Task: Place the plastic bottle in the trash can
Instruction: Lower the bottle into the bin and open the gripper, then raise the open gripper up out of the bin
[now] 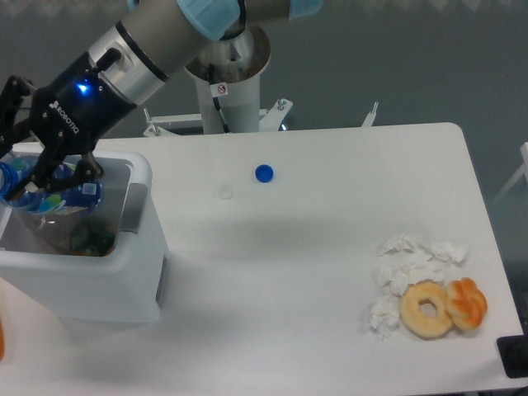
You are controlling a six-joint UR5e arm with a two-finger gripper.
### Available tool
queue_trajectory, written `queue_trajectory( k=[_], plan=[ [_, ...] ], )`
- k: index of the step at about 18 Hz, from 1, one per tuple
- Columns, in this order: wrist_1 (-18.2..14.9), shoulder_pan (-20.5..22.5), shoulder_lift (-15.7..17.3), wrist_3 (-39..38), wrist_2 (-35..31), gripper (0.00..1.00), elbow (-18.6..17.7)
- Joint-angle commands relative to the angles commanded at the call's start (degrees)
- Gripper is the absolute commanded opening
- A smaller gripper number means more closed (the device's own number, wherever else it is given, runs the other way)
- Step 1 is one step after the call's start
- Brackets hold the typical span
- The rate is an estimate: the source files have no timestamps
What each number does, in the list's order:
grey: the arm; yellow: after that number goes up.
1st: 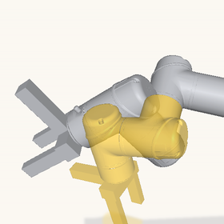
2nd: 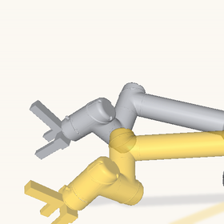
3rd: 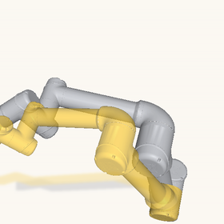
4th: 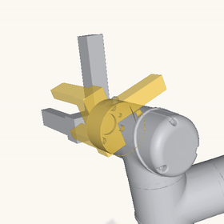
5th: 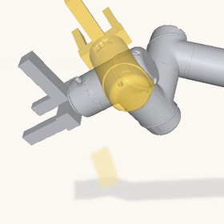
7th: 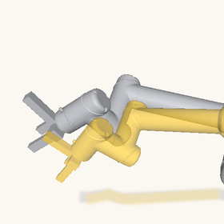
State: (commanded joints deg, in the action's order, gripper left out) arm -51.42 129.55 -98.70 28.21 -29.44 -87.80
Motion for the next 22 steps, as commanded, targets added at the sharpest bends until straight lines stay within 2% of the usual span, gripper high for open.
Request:
queue_trajectory(
  k=[3,4,6,8,9,14,18,19,22],
  plan=[
    [0.00,0.00,-0.35,0.00,0.00,0.16,-0.09],
    [0.00,0.09,-0.35,0.09,-0.09,0.31,-0.35],
    [0.00,0.35,-0.18,1.40,0.00,0.50,-1.75],
    [0.00,0.53,-0.18,5.60,0.00,0.77,-2.81],
    [0.09,0.53,-0.18,7.10,0.00,0.99,-3.51],
    [-0.35,1.49,1.40,6.77,-0.17,1.00,-3.96],
    [-0.70,5.35,4.65,5.01,-1.31,1.00,-4.66],
    [-0.70,5.88,5.62,5.36,-2.97,1.00,-5.18],
    [-0.70,6.59,7.91,5.71,-13.68,1.00,-6.06]
  ],
)
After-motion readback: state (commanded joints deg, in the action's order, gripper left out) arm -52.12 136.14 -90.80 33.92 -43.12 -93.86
